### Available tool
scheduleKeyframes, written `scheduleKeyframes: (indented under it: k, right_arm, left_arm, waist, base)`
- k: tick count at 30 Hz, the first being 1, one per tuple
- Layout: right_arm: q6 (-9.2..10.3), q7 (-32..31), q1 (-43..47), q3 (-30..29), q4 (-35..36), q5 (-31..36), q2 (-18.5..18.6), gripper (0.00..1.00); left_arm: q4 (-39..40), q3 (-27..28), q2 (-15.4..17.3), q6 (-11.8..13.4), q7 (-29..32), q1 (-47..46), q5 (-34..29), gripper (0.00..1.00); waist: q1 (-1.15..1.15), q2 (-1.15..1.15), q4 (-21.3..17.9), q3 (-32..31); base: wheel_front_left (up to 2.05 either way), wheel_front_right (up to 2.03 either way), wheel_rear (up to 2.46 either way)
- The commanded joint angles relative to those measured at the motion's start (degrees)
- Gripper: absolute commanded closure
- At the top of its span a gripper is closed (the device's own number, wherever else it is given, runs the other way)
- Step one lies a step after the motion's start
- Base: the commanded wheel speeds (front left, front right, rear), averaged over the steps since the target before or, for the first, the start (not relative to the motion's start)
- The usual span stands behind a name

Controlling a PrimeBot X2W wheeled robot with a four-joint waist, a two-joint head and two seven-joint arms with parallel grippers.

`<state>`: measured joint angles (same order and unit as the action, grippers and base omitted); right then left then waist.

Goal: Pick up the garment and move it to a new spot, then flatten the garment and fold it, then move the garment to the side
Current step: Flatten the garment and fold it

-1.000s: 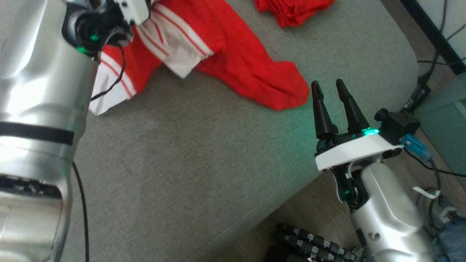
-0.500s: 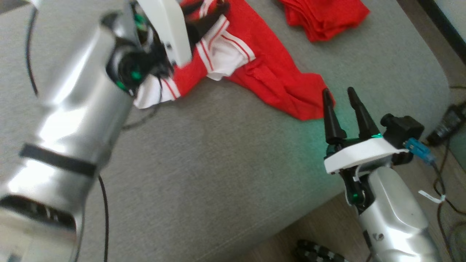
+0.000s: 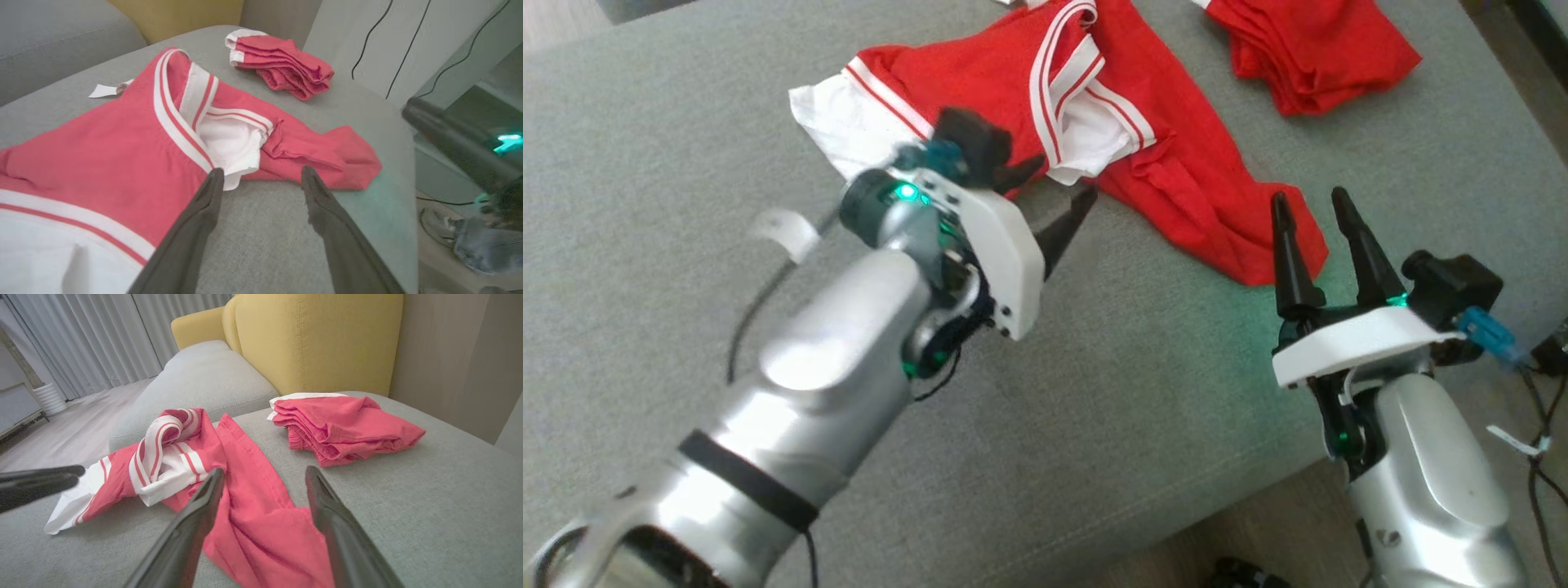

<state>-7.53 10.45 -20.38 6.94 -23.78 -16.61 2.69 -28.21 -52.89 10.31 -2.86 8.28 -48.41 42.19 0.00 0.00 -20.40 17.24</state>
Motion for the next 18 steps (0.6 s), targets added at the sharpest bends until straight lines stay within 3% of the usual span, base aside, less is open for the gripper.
scheduleKeyframes:
  k: [1, 5, 11, 18]
  right_arm:
    - [0.04, -0.34, 0.29, 0.85, 2.6, 0.46, 0.19, 0.0]
    - [0.04, -1.46, 0.99, 0.51, 5.98, 1.37, 0.19, 0.0]
    - [0.04, -2.76, 1.75, 0.37, 9.36, 1.63, 0.19, 0.0]
    - [0.04, -3.0, 2.34, 0.89, 10.29, 0.92, 0.19, 0.0]
  left_arm:
    - [0.56, 1.11, -0.26, 0.65, -1.16, -2.89, -1.3, 0.0]
    - [-6.13, -1.97, -2.72, 3.08, -5.1, -5.4, -7.11, 0.0]
    - [-14.71, -5.52, -5.86, 2.95, -7.97, -8.96, -10.7, 0.0]
    - [-20.61, -7.69, -7.29, 1.65, -9.46, -11.81, -10.32, 0.0]
  waist:
    - [0.0, 0.0, -0.06, 0.42]
    - [0.0, 0.0, -0.63, 1.6]
    - [0.0, 0.0, -1.87, 2.81]
    - [0.0, 0.0, -3.73, 3.8]
  base:
    - [0.0, 0.0, 0.0]
    - [0.0, 0.0, 0.0]
    - [0.0, 0.0, 0.0]
    - [0.0, 0.0, 0.0]
